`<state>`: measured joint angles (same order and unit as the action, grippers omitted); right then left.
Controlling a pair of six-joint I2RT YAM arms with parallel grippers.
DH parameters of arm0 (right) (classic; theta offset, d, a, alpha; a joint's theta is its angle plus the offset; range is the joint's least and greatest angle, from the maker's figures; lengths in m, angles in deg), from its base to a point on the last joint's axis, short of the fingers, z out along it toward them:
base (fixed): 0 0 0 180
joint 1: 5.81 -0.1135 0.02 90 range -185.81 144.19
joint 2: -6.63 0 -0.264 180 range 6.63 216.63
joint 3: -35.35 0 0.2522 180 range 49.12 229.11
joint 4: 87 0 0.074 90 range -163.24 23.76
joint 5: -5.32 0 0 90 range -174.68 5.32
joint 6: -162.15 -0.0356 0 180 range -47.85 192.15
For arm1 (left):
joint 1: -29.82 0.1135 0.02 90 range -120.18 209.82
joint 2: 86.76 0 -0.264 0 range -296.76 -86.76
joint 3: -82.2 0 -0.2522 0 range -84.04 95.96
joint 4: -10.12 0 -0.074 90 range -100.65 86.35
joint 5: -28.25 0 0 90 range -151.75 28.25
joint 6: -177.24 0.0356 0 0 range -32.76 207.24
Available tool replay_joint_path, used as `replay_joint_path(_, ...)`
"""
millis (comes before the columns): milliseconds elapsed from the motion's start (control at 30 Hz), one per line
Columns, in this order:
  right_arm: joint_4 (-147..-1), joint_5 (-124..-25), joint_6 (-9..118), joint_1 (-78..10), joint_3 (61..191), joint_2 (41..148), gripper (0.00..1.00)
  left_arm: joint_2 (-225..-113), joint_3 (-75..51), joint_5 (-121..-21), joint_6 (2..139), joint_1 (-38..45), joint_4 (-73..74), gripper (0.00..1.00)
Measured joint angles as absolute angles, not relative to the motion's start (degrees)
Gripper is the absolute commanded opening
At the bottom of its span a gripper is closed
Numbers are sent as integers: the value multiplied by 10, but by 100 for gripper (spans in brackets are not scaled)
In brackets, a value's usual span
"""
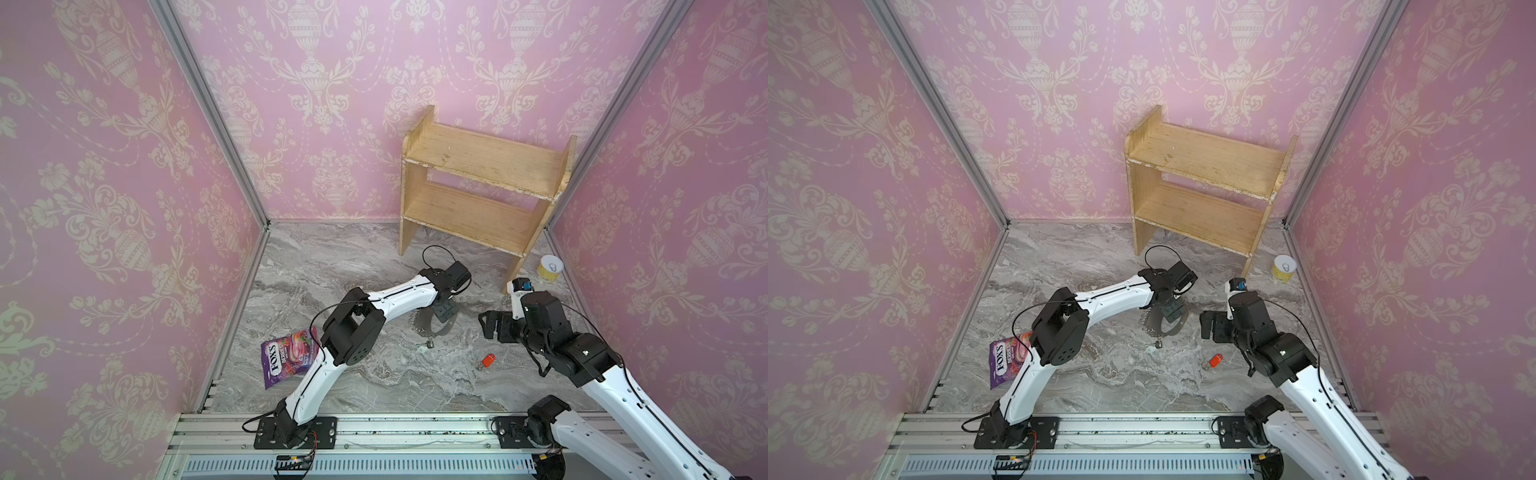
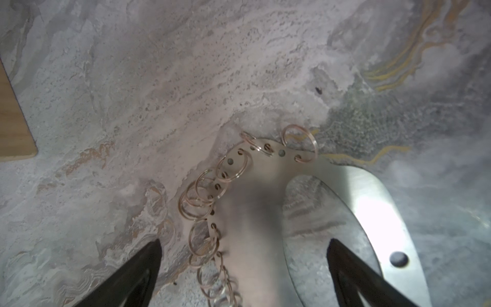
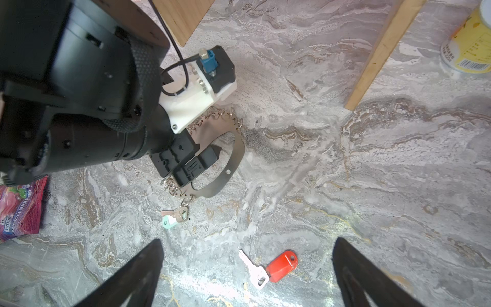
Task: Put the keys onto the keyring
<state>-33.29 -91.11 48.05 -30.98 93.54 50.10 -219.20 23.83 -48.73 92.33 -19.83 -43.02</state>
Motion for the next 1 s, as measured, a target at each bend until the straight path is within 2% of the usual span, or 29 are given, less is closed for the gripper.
replay_joint_path(200, -333, -911, 481, -310, 941, 504, 100, -2205, 250, -496, 916, -173, -409, 99)
replay_joint_path(367, -332, -911, 481, -310, 947, 507, 100, -2213, 256, -505, 851, -145, -411, 99)
replay_joint_path(667, -339, -904, 480, -310, 955, 525, 100, -2017, -45, -500, 710, 5, -382, 99)
replay_joint_path(1000, -368, -876, 472, -311, 955, 548, 100, -1928, -152, -488, 665, -4, -410, 99)
